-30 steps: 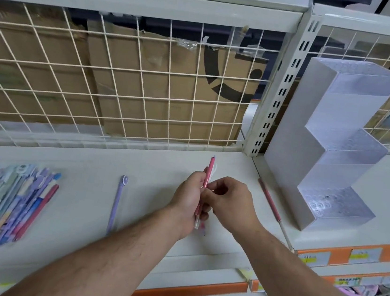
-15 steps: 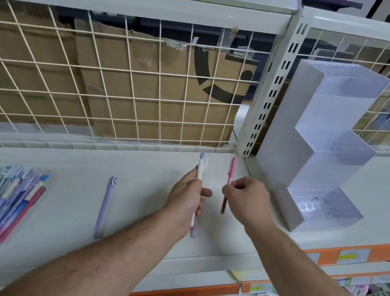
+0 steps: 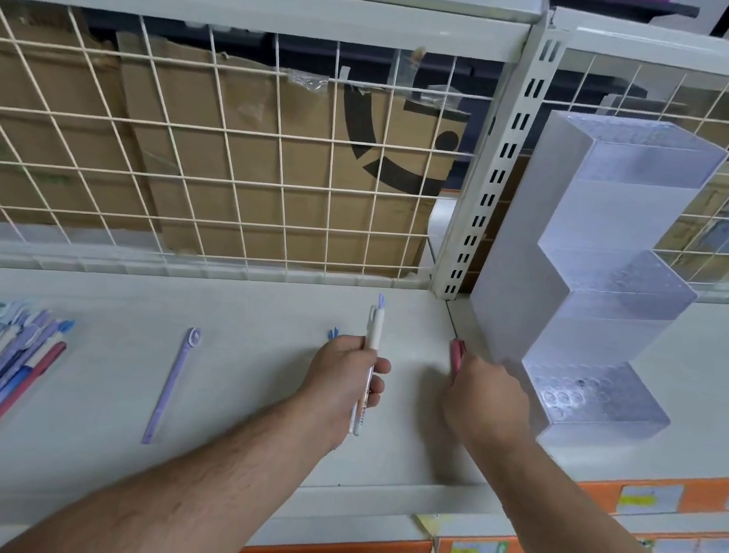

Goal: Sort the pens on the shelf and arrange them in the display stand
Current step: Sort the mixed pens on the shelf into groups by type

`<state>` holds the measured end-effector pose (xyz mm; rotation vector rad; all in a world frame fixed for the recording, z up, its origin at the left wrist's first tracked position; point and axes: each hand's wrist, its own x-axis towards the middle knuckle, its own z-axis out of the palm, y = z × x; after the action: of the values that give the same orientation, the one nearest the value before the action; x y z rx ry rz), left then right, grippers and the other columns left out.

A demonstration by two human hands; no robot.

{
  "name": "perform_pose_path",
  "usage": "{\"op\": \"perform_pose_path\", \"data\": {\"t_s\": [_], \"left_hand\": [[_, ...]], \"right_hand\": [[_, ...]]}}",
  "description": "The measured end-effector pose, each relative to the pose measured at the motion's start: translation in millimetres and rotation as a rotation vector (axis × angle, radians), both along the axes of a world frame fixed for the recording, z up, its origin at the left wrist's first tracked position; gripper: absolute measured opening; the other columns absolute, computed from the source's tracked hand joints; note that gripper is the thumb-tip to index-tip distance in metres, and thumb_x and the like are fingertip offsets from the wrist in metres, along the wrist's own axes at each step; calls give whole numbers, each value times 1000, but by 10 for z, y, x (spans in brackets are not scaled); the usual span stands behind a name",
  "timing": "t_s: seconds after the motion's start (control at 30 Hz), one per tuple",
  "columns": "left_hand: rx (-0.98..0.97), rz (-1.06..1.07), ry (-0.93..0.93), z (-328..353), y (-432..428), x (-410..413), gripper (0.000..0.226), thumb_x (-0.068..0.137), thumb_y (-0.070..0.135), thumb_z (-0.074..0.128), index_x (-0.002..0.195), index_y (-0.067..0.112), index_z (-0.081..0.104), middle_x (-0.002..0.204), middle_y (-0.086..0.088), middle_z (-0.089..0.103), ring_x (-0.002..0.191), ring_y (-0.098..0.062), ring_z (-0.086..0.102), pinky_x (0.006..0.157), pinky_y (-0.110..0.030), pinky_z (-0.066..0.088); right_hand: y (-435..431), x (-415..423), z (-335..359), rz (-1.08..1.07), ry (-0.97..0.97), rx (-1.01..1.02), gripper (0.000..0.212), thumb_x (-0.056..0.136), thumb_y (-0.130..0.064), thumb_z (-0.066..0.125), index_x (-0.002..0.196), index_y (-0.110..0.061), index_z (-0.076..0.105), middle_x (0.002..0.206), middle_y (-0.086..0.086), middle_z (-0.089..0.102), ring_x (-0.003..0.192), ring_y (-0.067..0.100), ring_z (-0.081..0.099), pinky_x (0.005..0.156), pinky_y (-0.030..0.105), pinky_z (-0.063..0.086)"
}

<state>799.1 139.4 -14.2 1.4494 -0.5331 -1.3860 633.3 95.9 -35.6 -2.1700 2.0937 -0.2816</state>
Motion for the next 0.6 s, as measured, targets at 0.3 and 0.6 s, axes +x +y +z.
{"op": "perform_pose_path", "data": {"t_s": [0.3,0.6], "left_hand": [[-13,7,-88,-36,48,49,17,92,0,51,101,4,65,80,-8,72,66,-20,68,65,-28,49],[-50,67,-70,9,217,336,10,85,3,66,95,6,66,78,-12,68,64,-23,61,62,-33,49]], "right_hand": [[143,106,102,36,-98,-26,12,91,-21,49,88,-16,59,81,4,67,75,30,62,62,30,46],[414,679,283,156,-900,256,16,82,-27,77,78,-17,66,73,5,70,58,12,56,57,28,47]]}}
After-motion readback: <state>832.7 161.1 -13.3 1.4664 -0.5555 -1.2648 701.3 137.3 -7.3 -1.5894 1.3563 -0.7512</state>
